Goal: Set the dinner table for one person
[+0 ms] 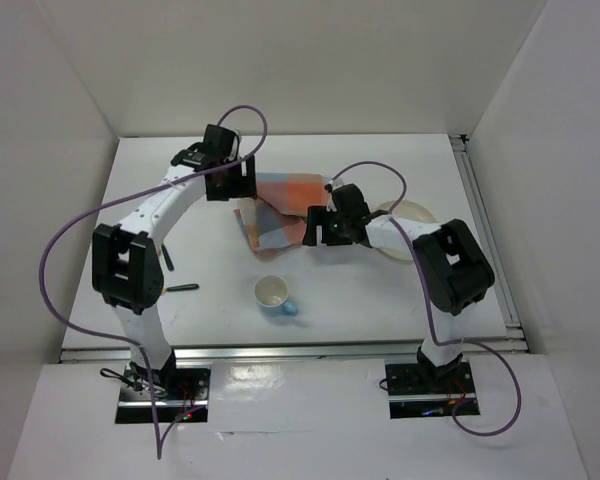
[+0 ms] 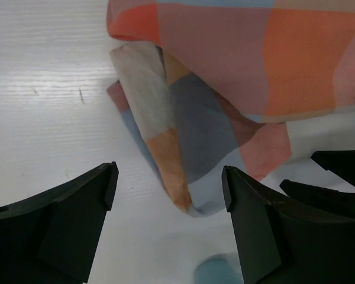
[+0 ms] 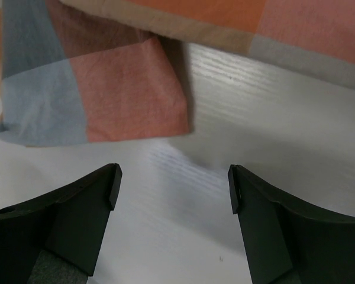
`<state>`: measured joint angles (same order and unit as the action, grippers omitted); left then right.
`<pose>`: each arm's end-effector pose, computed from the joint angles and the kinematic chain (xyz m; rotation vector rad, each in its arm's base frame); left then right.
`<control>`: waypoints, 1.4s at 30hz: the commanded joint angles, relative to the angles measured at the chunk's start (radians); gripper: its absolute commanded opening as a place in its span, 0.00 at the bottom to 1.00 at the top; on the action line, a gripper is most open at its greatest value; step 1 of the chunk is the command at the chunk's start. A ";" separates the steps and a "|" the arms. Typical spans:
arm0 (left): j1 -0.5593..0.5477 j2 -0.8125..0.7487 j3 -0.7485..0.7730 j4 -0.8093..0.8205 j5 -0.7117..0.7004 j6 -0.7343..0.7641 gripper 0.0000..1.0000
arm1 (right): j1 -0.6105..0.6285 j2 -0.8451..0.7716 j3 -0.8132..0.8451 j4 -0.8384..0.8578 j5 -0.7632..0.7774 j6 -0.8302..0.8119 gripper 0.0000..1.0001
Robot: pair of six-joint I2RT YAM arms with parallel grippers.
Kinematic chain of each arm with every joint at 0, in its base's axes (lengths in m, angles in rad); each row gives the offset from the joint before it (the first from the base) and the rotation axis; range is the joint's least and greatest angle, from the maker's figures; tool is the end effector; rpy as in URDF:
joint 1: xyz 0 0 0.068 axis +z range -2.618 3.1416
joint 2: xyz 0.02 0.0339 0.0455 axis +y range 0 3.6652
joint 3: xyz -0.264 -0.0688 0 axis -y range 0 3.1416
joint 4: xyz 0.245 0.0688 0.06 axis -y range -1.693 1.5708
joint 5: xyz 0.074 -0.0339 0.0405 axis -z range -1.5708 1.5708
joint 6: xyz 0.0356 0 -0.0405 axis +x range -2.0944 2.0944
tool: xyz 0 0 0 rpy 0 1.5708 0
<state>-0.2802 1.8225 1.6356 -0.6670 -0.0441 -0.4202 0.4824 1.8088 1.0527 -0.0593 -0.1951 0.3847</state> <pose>0.3941 -0.1118 0.3000 -0.1908 2.4335 -0.2632 0.3302 0.1807 0.1663 -0.2157 2.4541 0.6289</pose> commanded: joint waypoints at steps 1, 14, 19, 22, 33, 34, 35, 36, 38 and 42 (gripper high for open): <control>0.001 0.102 0.121 -0.029 0.087 -0.009 0.89 | 0.007 0.055 0.081 0.087 0.025 -0.036 0.84; -0.017 0.501 0.499 -0.140 0.056 -0.063 0.92 | 0.016 0.231 0.263 0.061 -0.024 -0.055 0.38; -0.017 0.552 0.593 -0.115 0.098 -0.083 0.57 | 0.016 0.221 0.273 0.036 -0.024 -0.055 0.00; -0.017 0.561 0.638 -0.115 0.119 -0.094 0.10 | 0.016 0.179 0.273 0.015 -0.015 -0.067 0.00; 0.061 0.275 0.668 -0.073 0.187 -0.152 0.00 | -0.024 -0.138 0.322 -0.121 0.223 -0.135 0.00; 0.071 0.240 0.652 -0.057 0.199 -0.163 0.00 | -0.037 -0.160 0.331 -0.122 0.232 -0.145 0.00; 0.082 0.203 0.609 -0.034 0.214 -0.173 0.00 | -0.038 -0.183 0.346 -0.134 0.246 -0.145 0.00; 0.105 0.166 0.589 -0.014 0.230 -0.187 0.00 | -0.038 -0.204 0.355 -0.134 0.258 -0.158 0.00; 0.130 0.071 0.554 0.017 0.282 -0.232 0.00 | -0.047 -0.267 0.371 -0.163 0.279 -0.171 0.00; 0.188 -0.069 0.402 0.084 0.374 -0.321 0.00 | -0.047 -0.351 0.395 -0.198 0.298 -0.182 0.00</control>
<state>-0.1116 1.8435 2.1239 -0.6617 0.2276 -0.6518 0.4355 1.5204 1.4052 -0.2054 0.0555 0.2306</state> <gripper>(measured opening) 0.045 0.032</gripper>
